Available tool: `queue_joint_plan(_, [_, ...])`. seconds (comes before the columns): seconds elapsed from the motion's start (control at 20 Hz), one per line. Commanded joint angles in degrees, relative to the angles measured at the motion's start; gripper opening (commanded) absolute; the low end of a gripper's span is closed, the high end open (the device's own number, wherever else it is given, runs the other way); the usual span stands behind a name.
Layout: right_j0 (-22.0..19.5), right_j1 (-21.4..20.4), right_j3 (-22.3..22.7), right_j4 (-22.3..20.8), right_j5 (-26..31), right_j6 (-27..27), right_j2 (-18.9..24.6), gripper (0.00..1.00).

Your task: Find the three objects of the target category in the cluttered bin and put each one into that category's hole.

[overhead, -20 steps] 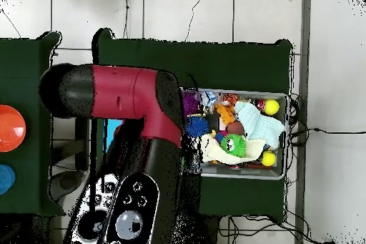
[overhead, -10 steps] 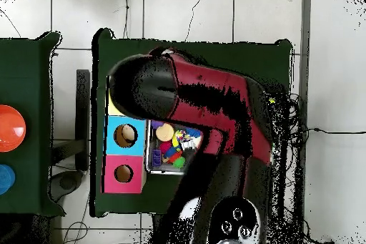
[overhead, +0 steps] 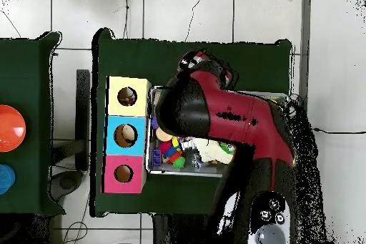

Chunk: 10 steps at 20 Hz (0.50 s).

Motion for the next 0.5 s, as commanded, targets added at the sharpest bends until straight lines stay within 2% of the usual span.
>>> queue_joint_plan(0.05, [2.7, 3.5, 13.1, -4.9, -4.2, 1.8, 6.7, 1.00])
queue_joint_plan(0.5, [3.6, 5.9, 15.4, -3.4, -9.6, 6.8, 5.6, 1.00])
